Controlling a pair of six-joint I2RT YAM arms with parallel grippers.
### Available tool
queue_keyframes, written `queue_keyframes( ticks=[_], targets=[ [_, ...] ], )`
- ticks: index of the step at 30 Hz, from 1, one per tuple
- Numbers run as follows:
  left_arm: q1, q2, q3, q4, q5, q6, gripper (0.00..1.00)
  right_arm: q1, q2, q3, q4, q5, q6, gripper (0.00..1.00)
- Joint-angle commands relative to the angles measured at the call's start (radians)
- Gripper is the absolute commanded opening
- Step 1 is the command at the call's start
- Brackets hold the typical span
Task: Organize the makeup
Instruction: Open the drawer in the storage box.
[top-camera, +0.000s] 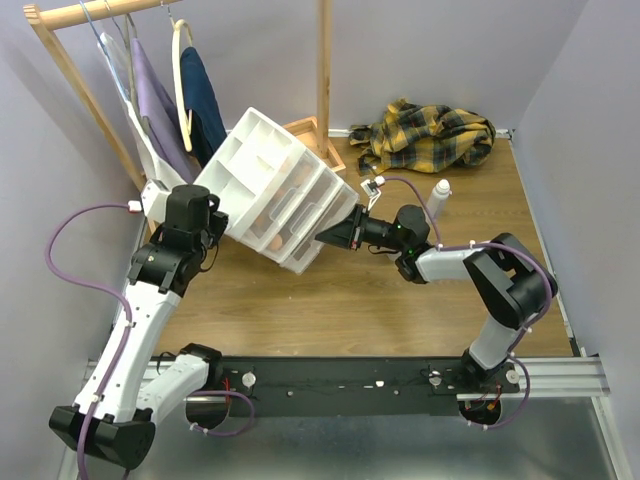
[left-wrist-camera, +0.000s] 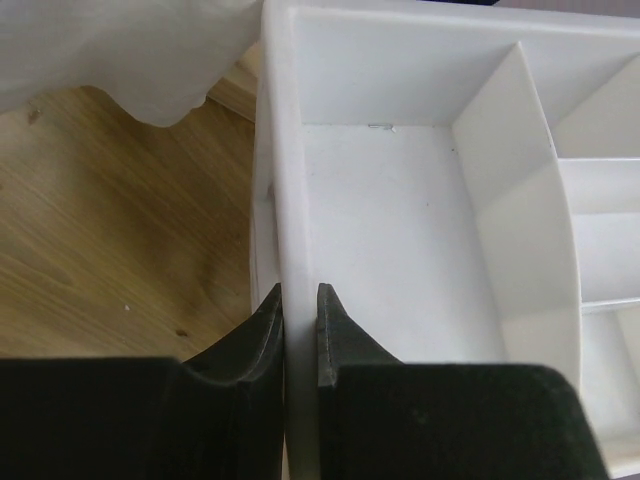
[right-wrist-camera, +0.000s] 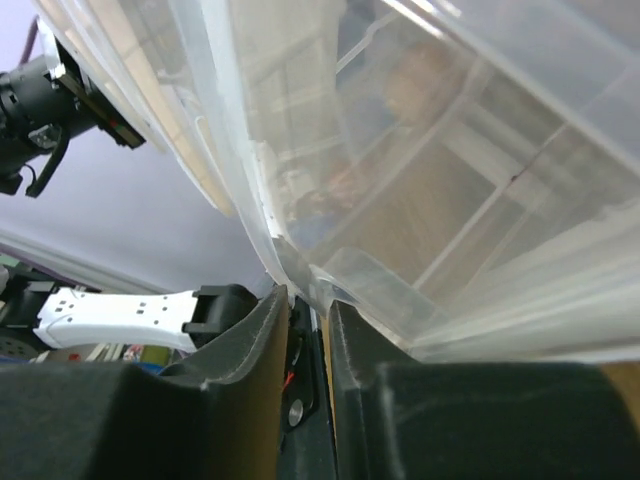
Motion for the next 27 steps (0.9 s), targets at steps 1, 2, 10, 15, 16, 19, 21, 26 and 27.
queue_keyframes(
  ticks=[1,2,10,15,16,19,21,26,27],
  targets=[
    [0.001,0.014,0.013,0.194,-0.113,0.035,0.00,0.027,0.000,-0.006,0.206,-0.112,0.086,0.24],
    [0.002,0.014,0.013,0.197,-0.137,0.058,0.00,0.027,-0.002,-0.007,0.208,-0.121,0.089,0.24],
    [0.002,0.008,0.010,0.209,-0.196,0.149,0.00,0.027,-0.095,-0.063,0.166,-0.158,0.083,0.24],
    [0.001,0.009,-0.005,0.203,-0.179,0.190,0.00,0.027,-0.149,-0.121,0.094,-0.151,0.048,0.27],
    [0.001,0.009,-0.008,0.203,-0.183,0.207,0.00,0.027,-0.151,-0.127,0.058,-0.140,0.037,0.27],
    [-0.004,0.009,-0.019,0.203,-0.202,0.251,0.00,0.027,-0.149,-0.159,0.034,-0.109,0.002,0.28],
    [-0.012,0.008,-0.024,0.204,-0.220,0.279,0.00,0.027,-0.129,-0.175,0.040,-0.088,-0.009,0.30],
    [-0.025,0.009,-0.030,0.224,-0.251,0.363,0.00,0.032,-0.033,-0.158,0.134,-0.074,0.016,0.31],
    [-0.028,0.008,-0.034,0.229,-0.257,0.373,0.00,0.035,-0.020,-0.150,0.152,-0.081,0.020,0.30]
  ],
)
